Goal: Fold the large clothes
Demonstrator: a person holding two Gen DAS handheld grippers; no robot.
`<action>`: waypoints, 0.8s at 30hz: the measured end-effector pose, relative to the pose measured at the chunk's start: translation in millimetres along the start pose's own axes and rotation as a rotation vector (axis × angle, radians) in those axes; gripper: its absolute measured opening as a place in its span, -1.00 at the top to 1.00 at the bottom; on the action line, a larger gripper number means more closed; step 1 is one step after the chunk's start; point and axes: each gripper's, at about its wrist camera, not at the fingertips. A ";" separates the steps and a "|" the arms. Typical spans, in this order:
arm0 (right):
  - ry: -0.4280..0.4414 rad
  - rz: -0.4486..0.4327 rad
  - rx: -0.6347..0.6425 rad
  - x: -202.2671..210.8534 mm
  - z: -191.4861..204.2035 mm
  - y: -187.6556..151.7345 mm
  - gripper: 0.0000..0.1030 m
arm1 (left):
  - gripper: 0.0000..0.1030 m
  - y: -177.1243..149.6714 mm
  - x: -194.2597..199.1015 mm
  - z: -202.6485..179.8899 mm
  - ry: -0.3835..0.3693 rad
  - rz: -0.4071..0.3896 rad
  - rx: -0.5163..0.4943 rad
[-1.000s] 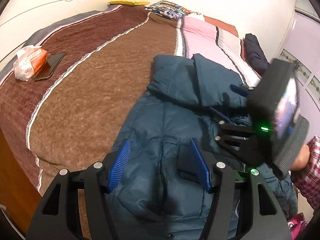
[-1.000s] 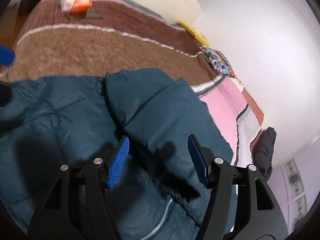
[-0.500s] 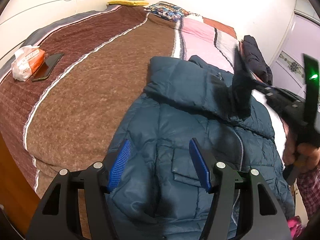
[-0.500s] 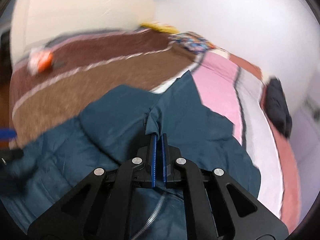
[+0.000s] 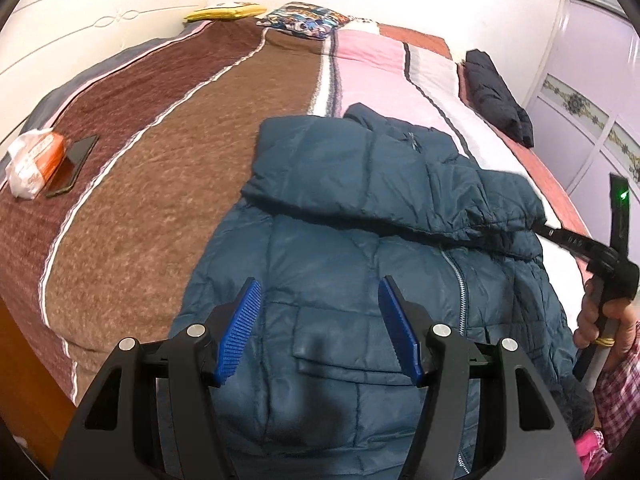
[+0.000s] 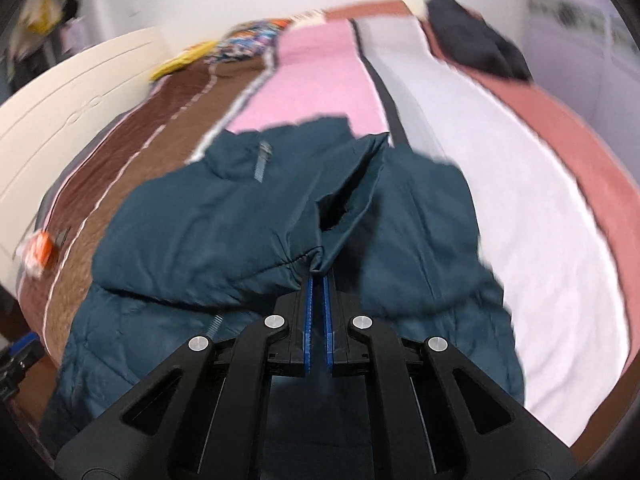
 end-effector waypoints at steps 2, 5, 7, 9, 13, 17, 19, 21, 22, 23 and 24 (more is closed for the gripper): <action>0.012 0.036 -0.065 -8.5 -17.8 1.9 0.89 | -0.18 2.9 -3.9 -6.0 0.002 0.014 -0.013; 0.042 0.086 -0.153 -17.1 -37.4 1.3 0.93 | -0.18 5.8 -8.3 -14.3 0.005 0.029 -0.027; 0.067 0.120 -0.204 -21.8 -46.8 -0.1 0.93 | -0.18 7.4 -10.3 -19.8 0.007 0.036 -0.035; 0.086 0.146 -0.246 -25.6 -54.8 -1.7 0.93 | -0.18 9.5 -13.1 -24.7 0.009 0.044 -0.045; 0.100 0.176 -0.250 -25.2 -60.5 -4.4 0.93 | -0.18 13.5 -18.4 -32.5 0.009 0.056 -0.056; 0.119 0.155 -0.234 -23.1 -60.6 -2.1 0.92 | -0.18 19.1 -23.1 -36.6 0.015 0.062 -0.063; 0.112 0.158 -0.219 -24.2 -60.2 -1.9 0.92 | -0.18 22.0 -25.1 -35.6 0.018 0.060 -0.059; 0.092 0.172 -0.202 -22.9 -58.5 -2.6 0.91 | -0.18 25.8 -24.7 -34.0 0.025 0.053 -0.052; 0.066 0.169 -0.188 -18.7 -58.0 -3.9 0.90 | -0.18 27.4 -22.9 -32.3 0.028 0.044 -0.049; 0.044 0.147 -0.175 -12.7 -57.9 -5.0 0.90 | -0.18 28.7 -22.2 -31.1 0.032 0.039 -0.048; 0.015 0.118 -0.159 -6.1 -57.4 -6.4 0.90 | -0.18 29.6 -21.0 -28.7 0.040 0.032 -0.045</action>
Point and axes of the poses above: each gripper's, at about its wrist camera, not at the fingertips, and x roughly against the way its jaws point, z to its left, y to its top, and after that the axes turned 14 degrees about -x, right-handed
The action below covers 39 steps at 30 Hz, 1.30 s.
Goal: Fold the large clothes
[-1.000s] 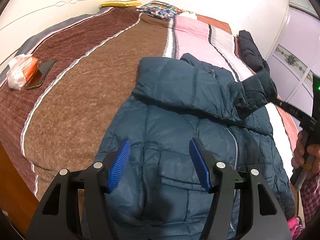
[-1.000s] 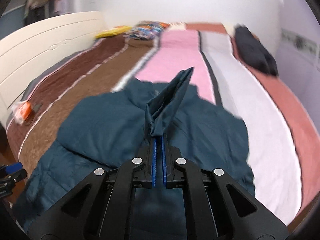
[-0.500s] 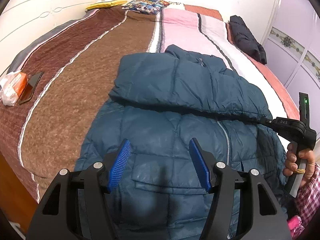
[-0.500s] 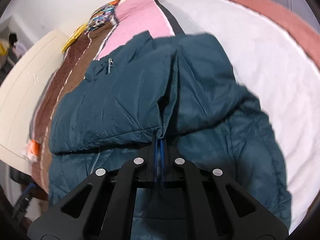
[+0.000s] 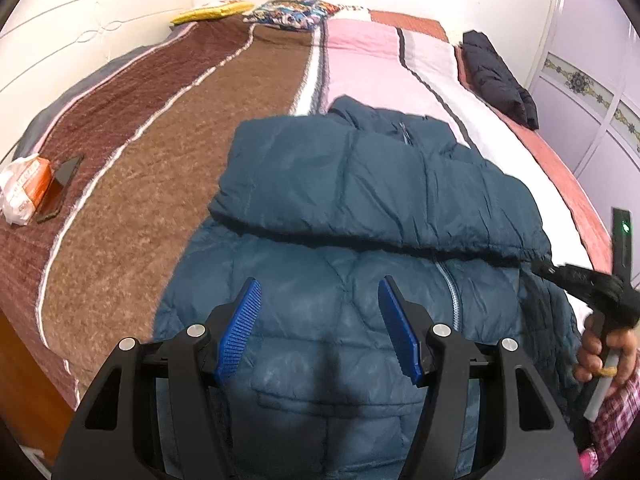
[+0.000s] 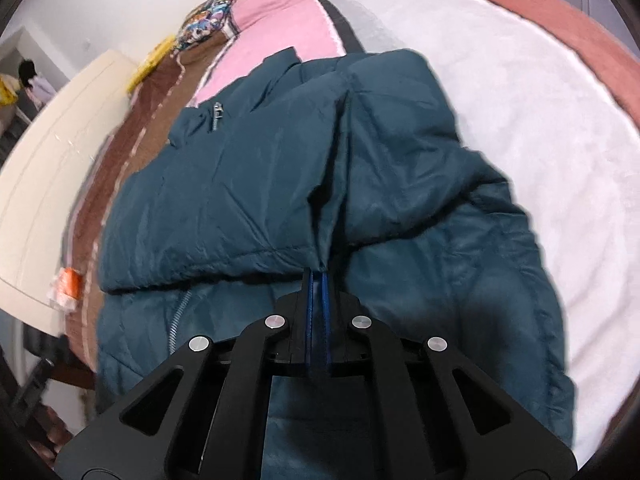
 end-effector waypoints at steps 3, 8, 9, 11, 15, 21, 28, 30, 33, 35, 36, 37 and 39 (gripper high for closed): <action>-0.022 -0.095 0.049 23.7 3.7 -5.2 0.90 | -0.18 -1.1 -1.0 9.9 0.025 0.004 0.016; 0.049 -0.082 0.122 24.3 27.0 2.9 0.90 | -0.18 -8.9 -0.6 31.3 0.080 0.025 0.052; 0.051 -0.065 0.129 17.4 30.7 5.8 0.90 | -0.18 -11.1 0.8 35.6 0.089 0.027 0.058; 0.024 -0.031 0.134 -1.0 35.2 10.1 0.90 | -0.18 -18.6 3.9 47.5 0.119 0.048 0.076; -0.033 0.026 0.128 -29.2 33.5 13.7 0.90 | -0.18 -38.6 10.9 67.0 0.164 0.098 0.094; -0.087 0.044 0.153 -49.6 31.5 13.9 0.90 | -0.18 -69.8 18.3 89.5 0.182 0.188 0.120; -0.145 0.017 0.212 -54.2 41.6 8.8 0.90 | -0.29 -101.7 33.2 103.3 0.109 0.259 0.159; -0.124 0.026 0.198 -47.5 40.0 9.3 0.90 | -0.35 -108.7 37.2 103.5 0.087 0.274 0.166; -0.079 0.037 0.189 -29.7 36.5 7.4 0.84 | -0.36 -116.7 39.6 101.8 0.040 0.288 0.188; -0.057 0.037 0.189 -13.8 32.3 3.0 0.67 | -0.36 -120.8 38.9 100.6 0.019 0.300 0.198; -0.050 0.041 0.190 -6.8 30.2 0.3 0.64 | -0.36 -123.0 38.5 100.2 0.010 0.305 0.202; -0.044 0.045 0.191 -0.1 28.3 -3.0 0.61 | -0.36 -124.9 38.1 99.7 0.002 0.309 0.207; -0.034 0.059 0.195 17.2 19.2 -13.2 0.58 | -0.36 -128.8 37.6 98.8 -0.016 0.317 0.216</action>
Point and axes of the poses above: each gripper's, at about its wrist camera, not at the fingertips, and x roughly against the way its jaws point, z to its left, y to its top, and after that the axes turned 14 degrees about -x, right-handed
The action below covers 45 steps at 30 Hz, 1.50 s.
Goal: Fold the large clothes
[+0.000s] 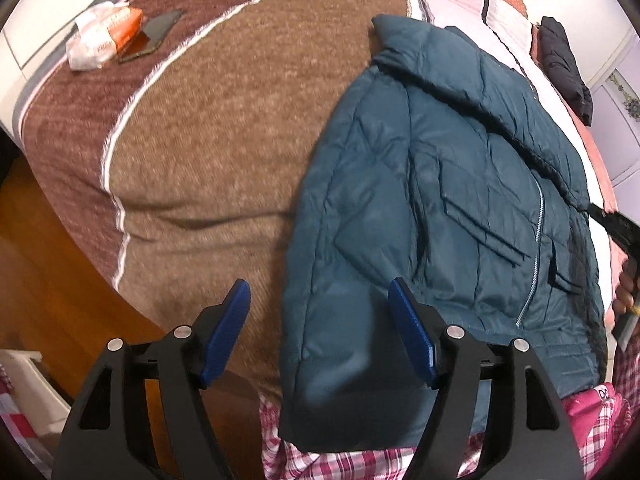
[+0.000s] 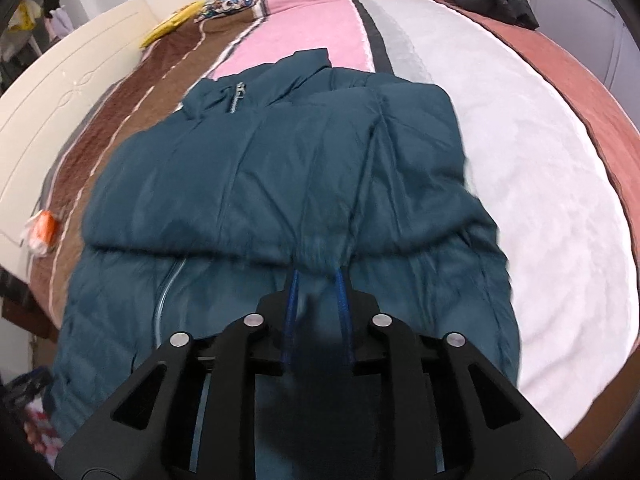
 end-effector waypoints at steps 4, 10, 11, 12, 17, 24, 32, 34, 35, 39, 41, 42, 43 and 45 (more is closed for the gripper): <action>-0.013 0.013 0.007 30.1 -17.2 -28.1 0.49 | -0.36 -6.9 -2.8 1.7 -0.029 0.010 0.020; -0.072 0.049 0.010 63.0 -44.3 -64.8 0.42 | -0.36 -11.8 -1.1 2.9 -0.045 0.003 0.023; -0.087 0.058 0.013 68.5 -48.9 -71.2 0.40 | -0.36 -12.2 -0.9 3.2 -0.046 0.002 0.021; -0.101 0.063 0.013 73.9 -53.9 -77.0 0.38 | -0.36 -12.9 -0.9 3.0 -0.049 0.002 0.020; -0.135 0.107 -0.033 94.8 -82.8 -100.3 0.25 | -0.36 -15.8 -2.7 3.5 -0.065 -0.001 0.032; -0.171 0.174 -0.119 110.7 -115.5 -123.2 0.04 | -0.36 -15.4 -6.2 -0.4 -0.088 0.000 0.022; -0.074 0.269 -0.224 107.9 -126.1 -134.1 -0.09 | -0.36 -15.7 -7.7 -6.1 -0.114 0.001 0.011; -0.063 0.286 -0.232 104.3 -124.5 -136.2 -0.10 | -0.36 -16.5 -8.8 -7.2 -0.117 0.004 0.010; -0.059 0.295 -0.233 102.3 -124.0 -137.7 -0.10 | -0.36 -16.8 -9.5 -7.8 -0.119 0.006 0.008; -0.038 0.318 -0.246 98.2 -124.5 -142.1 -0.10 | -0.37 -17.9 -11.6 -6.4 -0.129 0.011 0.011; -0.026 0.334 -0.253 96.3 -124.9 -144.5 -0.10 | -0.37 -19.1 -14.2 -3.9 -0.146 0.017 0.028; -0.017 0.344 -0.251 95.4 -124.3 -145.8 -0.10 | -0.37 -20.2 -14.8 -3.0 -0.155 0.018 0.037; -0.009 0.355 -0.243 94.6 -123.1 -147.5 -0.09 | -0.37 -21.0 -15.5 -1.7 -0.166 0.020 0.046; -0.002 0.359 -0.221 94.7 -119.6 -149.7 -0.02 | -0.31 -22.8 -15.6 -0.3 -0.199 0.021 0.058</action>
Point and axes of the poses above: each gripper's, at about its wrist camera, not at the fingertips, and x roughly against the way its jaws point, z to its left, y to its top, and after that the axes turned 14 degrees about -x, right-handed
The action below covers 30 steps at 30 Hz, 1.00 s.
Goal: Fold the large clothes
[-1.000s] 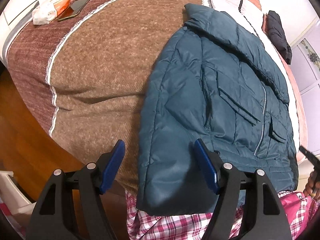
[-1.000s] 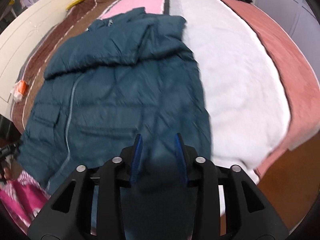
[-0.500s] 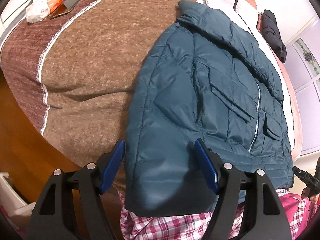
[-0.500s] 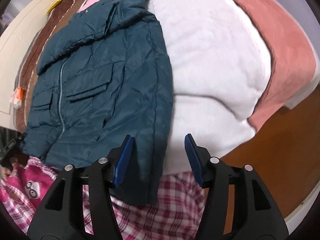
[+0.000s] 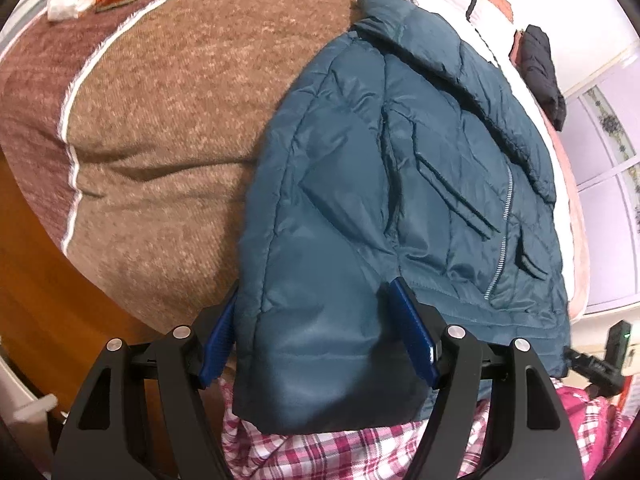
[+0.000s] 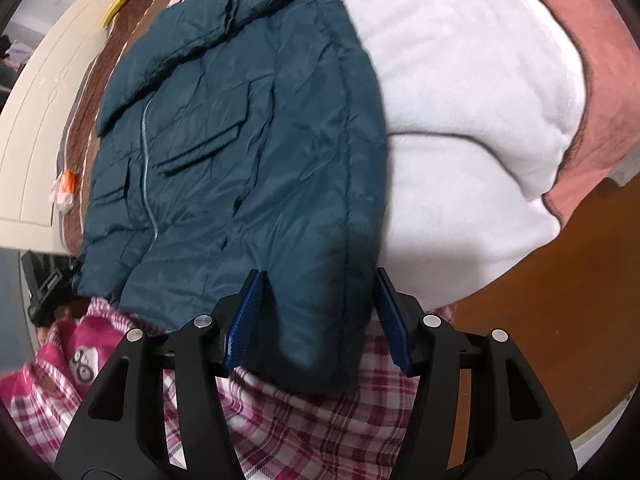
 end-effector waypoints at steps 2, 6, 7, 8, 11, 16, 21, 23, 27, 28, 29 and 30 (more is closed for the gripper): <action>0.002 -0.007 0.024 0.8 3.8 -2.0 0.19 | -0.15 -0.9 1.3 0.2 -0.037 -0.004 -0.003; 0.021 -0.022 0.060 4.9 10.0 -4.4 0.61 | 0.43 -1.3 8.5 1.1 -0.077 -0.036 0.005; 0.032 -0.028 0.067 6.9 11.6 -5.5 0.70 | 0.51 -0.8 11.4 1.9 -0.087 -0.049 0.011; 0.042 -0.035 0.069 8.7 12.7 -5.9 0.74 | 0.62 0.0 14.1 2.7 -0.098 -0.062 0.017; 0.073 -0.057 0.057 14.6 13.1 -4.4 0.78 | 0.74 3.1 25.1 -3.2 -0.111 -0.104 0.000; 0.150 -0.115 0.044 32.0 19.1 1.2 0.80 | 0.79 16.7 44.3 -21.4 -0.105 -0.174 -0.062; 0.192 -0.204 0.074 58.2 37.2 18.9 0.80 | 0.79 42.9 74.3 -31.8 -0.114 -0.268 -0.098; 0.212 -0.236 0.080 68.5 43.3 29.4 0.81 | 0.79 55.6 85.8 -37.1 -0.114 -0.305 -0.111; 0.267 -0.288 0.078 89.3 56.4 58.7 0.81 | 0.79 84.0 103.1 -47.3 -0.119 -0.365 -0.128; 0.276 -0.297 0.079 93.0 59.6 65.3 0.81 | 0.79 92.3 106.6 -49.7 -0.116 -0.376 -0.135; 0.283 -0.307 0.082 97.2 64.7 74.5 0.81 | 0.79 103.9 110.5 -52.8 -0.113 -0.389 -0.142; 0.286 -0.316 0.086 102.7 67.8 82.8 0.81 | 0.79 113.2 113.1 -54.3 -0.115 -0.397 -0.146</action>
Point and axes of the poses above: each gripper's, at about its wrist camera, not at the fingertips, and x roughly against the way its jaws point, z to its left, y to its top, and after that the axes turned 14 degrees about -x, right-handed
